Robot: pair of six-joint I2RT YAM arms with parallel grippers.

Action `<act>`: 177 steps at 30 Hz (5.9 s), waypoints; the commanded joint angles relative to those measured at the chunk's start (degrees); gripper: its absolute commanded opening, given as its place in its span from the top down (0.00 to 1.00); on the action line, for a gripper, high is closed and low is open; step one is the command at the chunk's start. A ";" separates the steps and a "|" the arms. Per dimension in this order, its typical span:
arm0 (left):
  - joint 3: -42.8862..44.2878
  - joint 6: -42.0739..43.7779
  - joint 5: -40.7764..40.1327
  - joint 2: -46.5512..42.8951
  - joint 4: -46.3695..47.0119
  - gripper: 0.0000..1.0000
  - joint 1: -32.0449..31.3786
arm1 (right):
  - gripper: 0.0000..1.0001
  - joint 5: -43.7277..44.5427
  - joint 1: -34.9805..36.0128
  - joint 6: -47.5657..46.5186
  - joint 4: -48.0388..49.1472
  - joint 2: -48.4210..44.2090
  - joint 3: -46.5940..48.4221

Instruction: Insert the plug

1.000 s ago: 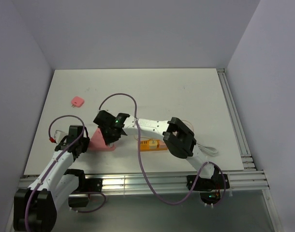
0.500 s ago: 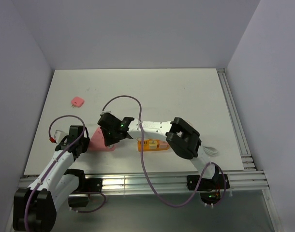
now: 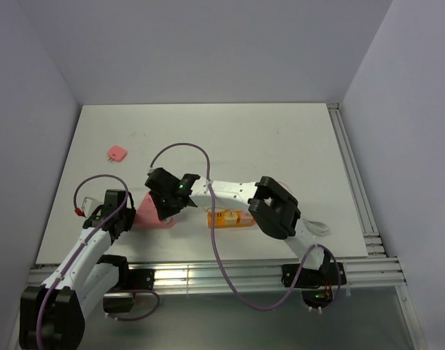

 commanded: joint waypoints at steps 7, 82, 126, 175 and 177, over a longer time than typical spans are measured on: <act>-0.96 -0.52 10.79 -0.08 -5.92 0.70 -2.27 | 0.57 0.46 0.79 -1.36 -1.37 1.75 2.34; 0.09 -1.31 9.82 -0.08 -7.33 0.66 -2.27 | 1.00 -3.42 -2.55 -20.61 1.00 -4.76 -9.61; 23.72 9.57 -6.94 0.41 -18.32 0.11 -2.27 | 0.00 2.22 -9.38 -15.25 7.07 -29.86 -16.54; 78.67 38.15 -2.40 76.47 -1.44 0.01 14.43 | 0.01 -6.40 -19.95 -18.06 13.57 -51.25 -43.89; 78.06 38.15 -1.43 76.47 -0.65 0.00 14.43 | 0.01 -6.40 -19.95 -18.06 13.57 -51.34 -43.89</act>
